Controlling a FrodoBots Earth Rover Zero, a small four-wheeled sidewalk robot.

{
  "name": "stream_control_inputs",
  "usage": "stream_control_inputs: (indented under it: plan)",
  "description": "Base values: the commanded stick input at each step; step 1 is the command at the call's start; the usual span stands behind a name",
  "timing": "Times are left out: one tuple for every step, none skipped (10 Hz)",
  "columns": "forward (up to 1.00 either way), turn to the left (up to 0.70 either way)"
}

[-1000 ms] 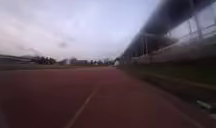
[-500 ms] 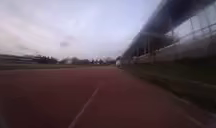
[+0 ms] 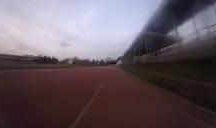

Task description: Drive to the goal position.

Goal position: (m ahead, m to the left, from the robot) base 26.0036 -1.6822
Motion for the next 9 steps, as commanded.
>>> stream_control_inputs:
  plan:
    - [0.70,0.00]
    - [0.70,0.00]
    - [0.70,-0.02]
    - [0.70,-0.27]
    - [0.70,-0.13]
    - [0.70,0.00]
    - [0.70,0.00]
    - [0.70,-0.16]
    - [0.70,-0.35]
